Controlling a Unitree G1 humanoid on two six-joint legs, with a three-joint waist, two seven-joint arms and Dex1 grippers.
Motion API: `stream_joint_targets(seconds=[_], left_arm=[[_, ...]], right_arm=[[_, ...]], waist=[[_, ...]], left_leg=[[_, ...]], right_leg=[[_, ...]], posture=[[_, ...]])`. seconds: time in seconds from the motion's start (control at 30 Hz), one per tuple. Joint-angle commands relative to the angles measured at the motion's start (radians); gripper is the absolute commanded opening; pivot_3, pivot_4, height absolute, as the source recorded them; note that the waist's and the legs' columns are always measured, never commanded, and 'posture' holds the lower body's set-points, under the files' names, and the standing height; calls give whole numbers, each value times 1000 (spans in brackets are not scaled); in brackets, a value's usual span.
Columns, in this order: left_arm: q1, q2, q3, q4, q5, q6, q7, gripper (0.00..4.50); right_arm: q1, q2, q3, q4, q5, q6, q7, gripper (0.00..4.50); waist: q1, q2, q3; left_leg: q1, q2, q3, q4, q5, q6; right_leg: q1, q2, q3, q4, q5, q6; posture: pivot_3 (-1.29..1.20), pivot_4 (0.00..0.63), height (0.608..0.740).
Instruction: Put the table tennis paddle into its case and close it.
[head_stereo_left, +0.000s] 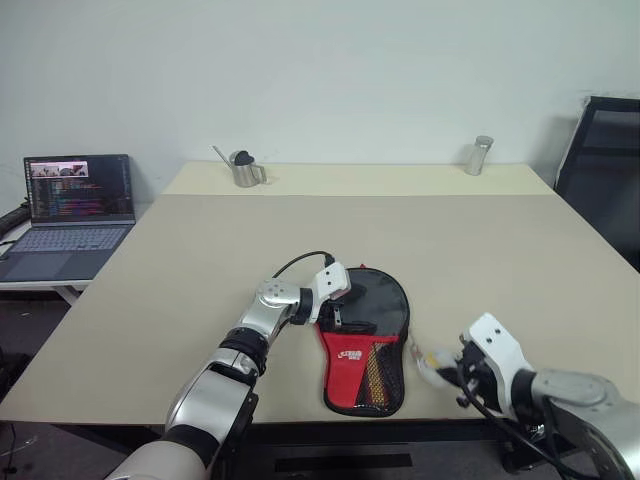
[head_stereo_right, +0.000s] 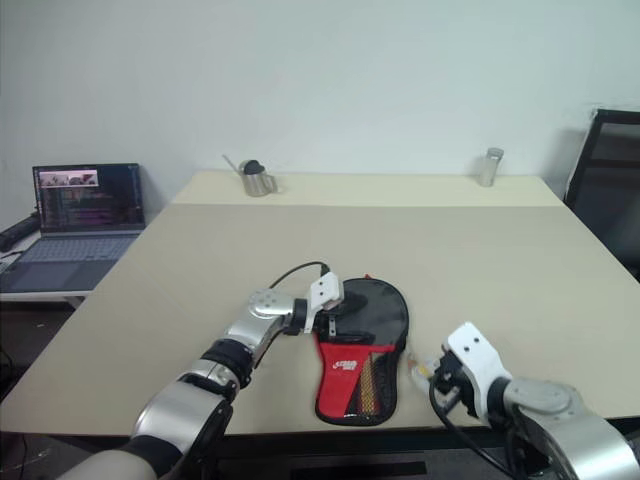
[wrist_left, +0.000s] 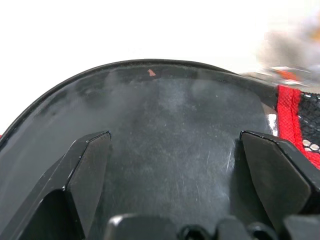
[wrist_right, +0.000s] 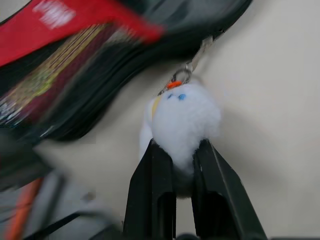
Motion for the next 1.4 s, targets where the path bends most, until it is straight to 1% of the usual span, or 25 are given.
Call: stream_joint_targets(seconds=[0.03,0.1,0.17,0.3,0.4,0.5,0.53,0.6,0.73,0.8,0.83,1.0,1.13,1.17,1.23,1.27,1.4], left_arm=[[36,-9,-45,59,73,9,8,4500],[34,-10,-47,61,78,7,10,4500],[33,-11,-48,63,81,6,12,4500],[32,-12,-47,65,85,5,13,4500],[32,-12,-47,65,87,3,13,4500],[30,-13,-47,66,88,1,16,4500],[30,-13,-47,66,88,1,16,4500],[30,-14,-47,66,88,0,18,4500],[32,-13,-47,64,88,-3,20,4500],[35,-14,-48,62,88,-5,20,4500],[36,-14,-48,60,87,-6,19,4500],[44,-20,-46,51,82,-8,18,4500],[55,-22,-43,33,73,-5,16,4500],[60,-22,-40,23,68,-4,15,4500],[75,-23,-30,-17,49,8,6,4500],[88,-21,-26,-54,37,14,0,4500],[167,9,-12,-250,-7,81,-13,4500]], right_arm=[[34,-23,-28,-65,76,37,34,43],[85,-48,-36,-101,124,47,65,43],[154,-84,-48,-148,184,50,110,43],[250,-175,-67,-165,343,-24,151,43],[298,-234,-74,-165,458,-90,123,43],[314,-257,-75,-165,527,-134,60,43],[317,-262,-75,-165,543,-145,40,43],[310,-251,-72,-165,525,-150,-16,43],[333,-267,-108,-164,561,-169,-15,43],[339,-269,-131,-164,584,-183,-5,749],[337,-264,-146,-163,615,-195,3,988],[304,-233,-187,-132,736,-266,-2,2590],[242,-239,-171,-89,737,-303,-26,4039],[205,-223,-166,-59,750,-311,-46,4372],[110,-191,-162,16,775,-323,-89,4372],[55,-184,-156,53,758,-338,-92,4372],[-133,-146,-86,196,626,-431,-86,4372]], waist=[[-1,0,0],[-1,0,0],[2,0,-1],[0,0,-2],[-3,0,-4],[-2,-2,-5],[-2,-2,-5],[-2,-2,-5],[-2,-2,-5],[-2,-2,-5],[-2,-2,-5],[-3,-2,-5],[-3,-3,-5],[-3,-3,-6],[-5,-4,-6],[-5,-3,-6],[-6,-3,-5]], left_leg=[[0,0,0,0,0,0],[0,0,0,0,-3,-5],[0,0,0,0,-4,-5],[0,1,-3,0,-7,-4],[-1,1,-2,0,-10,-3],[-1,0,-3,0,-10,-2],[-1,0,-3,0,-11,-3],[-1,0,-3,0,-11,-3],[-1,0,-3,0,-11,-3],[-1,0,-3,0,-11,-3],[-1,0,-3,0,-11,-3],[-1,0,-4,1,-11,-3],[-1,0,-3,1,-11,-3],[-1,0,-2,2,-11,-3],[-1,1,-2,1,-11,-3],[-1,1,-2,1,-11,-3],[-2,1,-1,0,-11,-2]], right_leg=[[0,0,0,0,0,0],[0,0,0,0,0,0],[0,-1,-1,-1,0,0],[1,-1,-7,-9,-1,2],[2,-3,-13,-14,0,4],[3,-4,-15,-15,0,4],[3,-4,-15,-15,0,5],[3,-4,-15,-15,0,5],[3,-4,-16,-15,0,6],[3,-4,-16,-15,0,5],[3,-4,-16,-15,0,5],[3,-4,-16,-15,0,7],[4,-5,-16,-15,0,6],[4,-6,-16,-15,0,6],[4,-7,-17,-15,0,6],[4,-8,-17,-15,0,6],[2,-8,-17,-15,0,6]], posture=[[0,150,740],[0,150,740],[0,150,740],[0,150,740],[0,150,740],[0,150,740],[0,150,740],[0,150,740],[0,150,740],[0,150,740],[0,150,740],[0,150,740],[0,150,740],[0,150,740],[0,150,740],[0,150,740],[0,150,740]])
